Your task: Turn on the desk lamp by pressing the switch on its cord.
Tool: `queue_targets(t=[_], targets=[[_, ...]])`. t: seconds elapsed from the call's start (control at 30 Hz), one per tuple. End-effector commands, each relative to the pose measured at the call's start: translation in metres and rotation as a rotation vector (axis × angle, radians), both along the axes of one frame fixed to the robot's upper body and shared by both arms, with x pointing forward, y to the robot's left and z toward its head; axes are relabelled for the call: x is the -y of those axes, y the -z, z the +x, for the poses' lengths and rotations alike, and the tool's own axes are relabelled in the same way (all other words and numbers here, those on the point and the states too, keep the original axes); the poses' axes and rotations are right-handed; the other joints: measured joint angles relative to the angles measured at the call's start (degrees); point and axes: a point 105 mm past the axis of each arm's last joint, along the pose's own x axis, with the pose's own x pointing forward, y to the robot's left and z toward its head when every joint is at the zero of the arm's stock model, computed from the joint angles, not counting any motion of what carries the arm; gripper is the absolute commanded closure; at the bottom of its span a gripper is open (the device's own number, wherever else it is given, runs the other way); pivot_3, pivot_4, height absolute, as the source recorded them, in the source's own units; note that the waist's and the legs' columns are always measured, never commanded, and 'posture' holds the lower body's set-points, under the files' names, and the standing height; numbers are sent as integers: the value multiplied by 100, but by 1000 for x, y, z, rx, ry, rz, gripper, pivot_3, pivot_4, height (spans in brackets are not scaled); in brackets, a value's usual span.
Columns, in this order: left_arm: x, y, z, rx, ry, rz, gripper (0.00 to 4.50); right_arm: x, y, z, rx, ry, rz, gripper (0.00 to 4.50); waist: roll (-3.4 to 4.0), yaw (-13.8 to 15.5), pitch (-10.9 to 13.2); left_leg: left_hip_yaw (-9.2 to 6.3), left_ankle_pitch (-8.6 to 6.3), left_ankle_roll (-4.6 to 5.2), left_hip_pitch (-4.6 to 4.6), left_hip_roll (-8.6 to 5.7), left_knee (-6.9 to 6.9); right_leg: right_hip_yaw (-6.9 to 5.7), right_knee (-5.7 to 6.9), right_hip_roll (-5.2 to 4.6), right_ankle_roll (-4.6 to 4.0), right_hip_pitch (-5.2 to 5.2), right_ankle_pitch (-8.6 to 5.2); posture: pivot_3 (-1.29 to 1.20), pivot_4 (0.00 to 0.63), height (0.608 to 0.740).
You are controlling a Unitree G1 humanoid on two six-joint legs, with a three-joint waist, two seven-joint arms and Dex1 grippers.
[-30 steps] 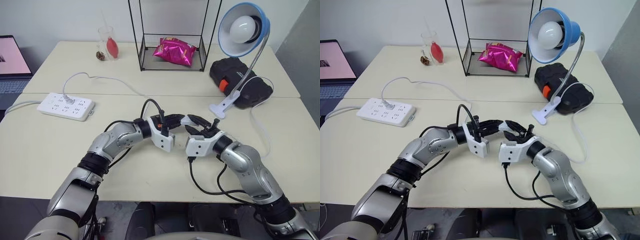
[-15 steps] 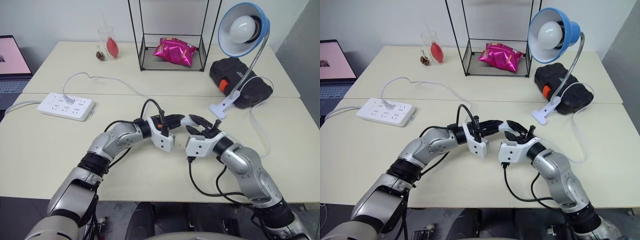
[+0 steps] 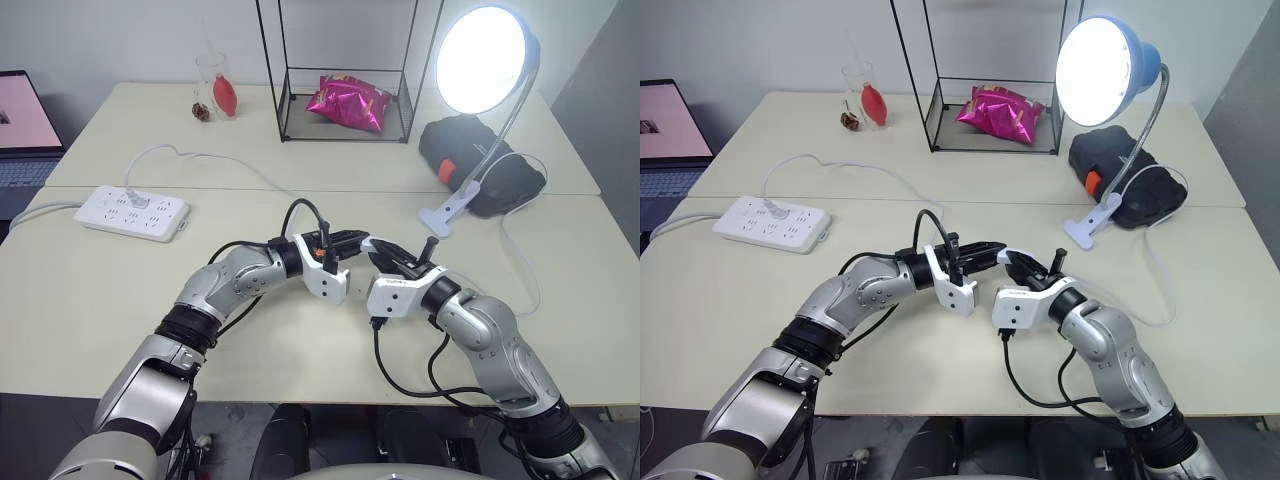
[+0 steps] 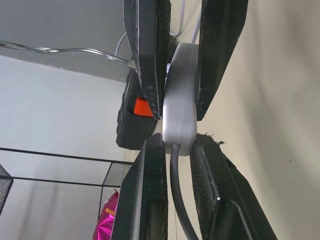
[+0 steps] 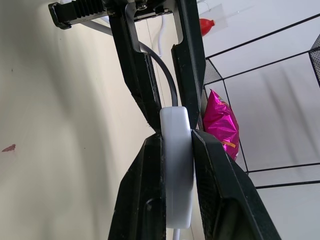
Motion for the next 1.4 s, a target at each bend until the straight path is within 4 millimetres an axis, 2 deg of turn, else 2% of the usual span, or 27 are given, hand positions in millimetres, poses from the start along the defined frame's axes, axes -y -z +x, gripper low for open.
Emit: queue_targets(t=[0.03,0.13,0.2,0.4,0.53,0.77,0.97,1.1,1.17,1.2,1.4], targets=[[4,-13,-4,29,24,-50,4166,-2,-10,-2,36,-11,24,4063,0,0,0,0,0,0,0,0,0,0,0,0,0,0,0,0,150,740],[4,-13,-3,27,22,-51,4166,-3,-10,-3,35,-25,31,4063,0,0,0,0,0,0,0,0,0,0,0,0,0,0,0,0,150,740],[4,-13,-3,26,20,-52,4166,-2,-12,-5,23,-23,75,3360,0,0,0,0,0,0,0,0,0,0,0,0,0,0,0,0,150,740],[3,-12,-2,23,15,-51,4166,2,-12,-7,21,-20,74,2139,0,0,0,1,0,0,0,0,1,1,0,0,0,1,0,0,150,740],[2,-9,2,6,-7,-53,4166,14,-12,-12,46,-9,44,1249,0,2,0,0,0,0,-1,0,0,0,-1,0,0,0,0,0,150,740],[-3,1,13,-57,-69,-54,4166,45,-12,-24,16,37,67,1185,1,2,-2,1,0,0,0,-3,0,1,-1,-1,0,2,0,0,150,740],[-5,27,20,-209,-122,-22,4166,56,-7,-36,-154,9,168,1185,1,-5,-3,1,0,1,6,-2,0,1,-1,0,0,8,0,0,150,740],[-5,31,19,-282,-109,-28,4166,59,-9,-38,-190,-3,183,1185,0,-13,-3,2,0,1,10,-1,0,2,0,0,0,12,0,0,150,740],[-6,30,19,-315,-112,-50,3465,59,-8,-37,-199,-4,185,1185,0,-10,-3,2,0,1,14,-1,-1,2,-1,1,0,15,0,0,150,740],[-7,30,19,-329,-113,-52,3397,59,-8,-37,-204,-3,190,1185,0,-9,-3,2,0,1,14,-1,-1,2,-1,0,0,15,0,0,150,740],[-13,23,14,-428,-102,-102,2066,60,-7,-35,-231,-6,213,1185,0,-8,-3,2,0,1,13,0,-1,3,-1,0,0,15,0,0,150,740]])
